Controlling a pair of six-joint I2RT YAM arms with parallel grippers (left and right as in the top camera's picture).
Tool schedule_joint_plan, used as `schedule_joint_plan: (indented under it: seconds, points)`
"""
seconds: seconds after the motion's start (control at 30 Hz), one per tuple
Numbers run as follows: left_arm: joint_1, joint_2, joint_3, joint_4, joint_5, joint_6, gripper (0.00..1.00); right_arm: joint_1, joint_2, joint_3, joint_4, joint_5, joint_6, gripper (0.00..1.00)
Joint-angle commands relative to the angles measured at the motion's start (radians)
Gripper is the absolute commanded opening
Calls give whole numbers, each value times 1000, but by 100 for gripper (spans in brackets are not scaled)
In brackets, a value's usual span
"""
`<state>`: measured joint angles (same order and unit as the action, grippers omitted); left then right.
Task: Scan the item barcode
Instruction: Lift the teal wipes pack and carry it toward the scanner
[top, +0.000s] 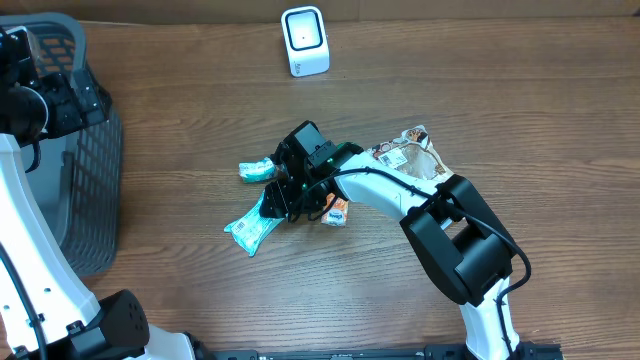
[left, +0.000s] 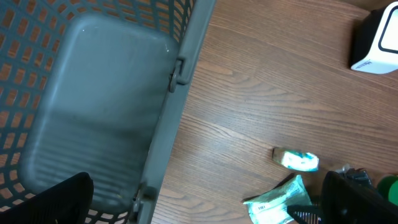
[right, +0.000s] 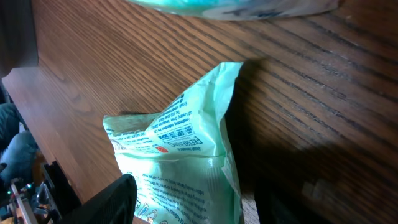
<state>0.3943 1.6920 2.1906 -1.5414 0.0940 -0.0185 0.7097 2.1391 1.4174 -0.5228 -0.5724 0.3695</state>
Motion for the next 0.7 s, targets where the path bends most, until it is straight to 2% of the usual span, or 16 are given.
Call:
schedule_joint_plan:
  seconds: [0.0, 0.23, 0.3, 0.43, 0.57, 0.67]
  points:
    - [-2, 5, 3, 1, 3, 19, 100, 14, 36, -13, 13, 17, 19, 61]
    - [-2, 5, 3, 1, 3, 19, 100, 55, 90, -26, 77, 25, 17, 61]
    - [-2, 5, 3, 1, 3, 19, 100, 56, 92, -26, 76, 21, 18, 57]
    - [-2, 5, 3, 1, 3, 19, 99, 43, 92, -26, 63, 8, 27, 27]
    - [-2, 5, 3, 1, 3, 19, 100, 15, 90, -25, 49, -52, 27, 4]
    - [-2, 5, 3, 1, 3, 19, 100, -21, 70, -21, 34, -106, 23, 4]
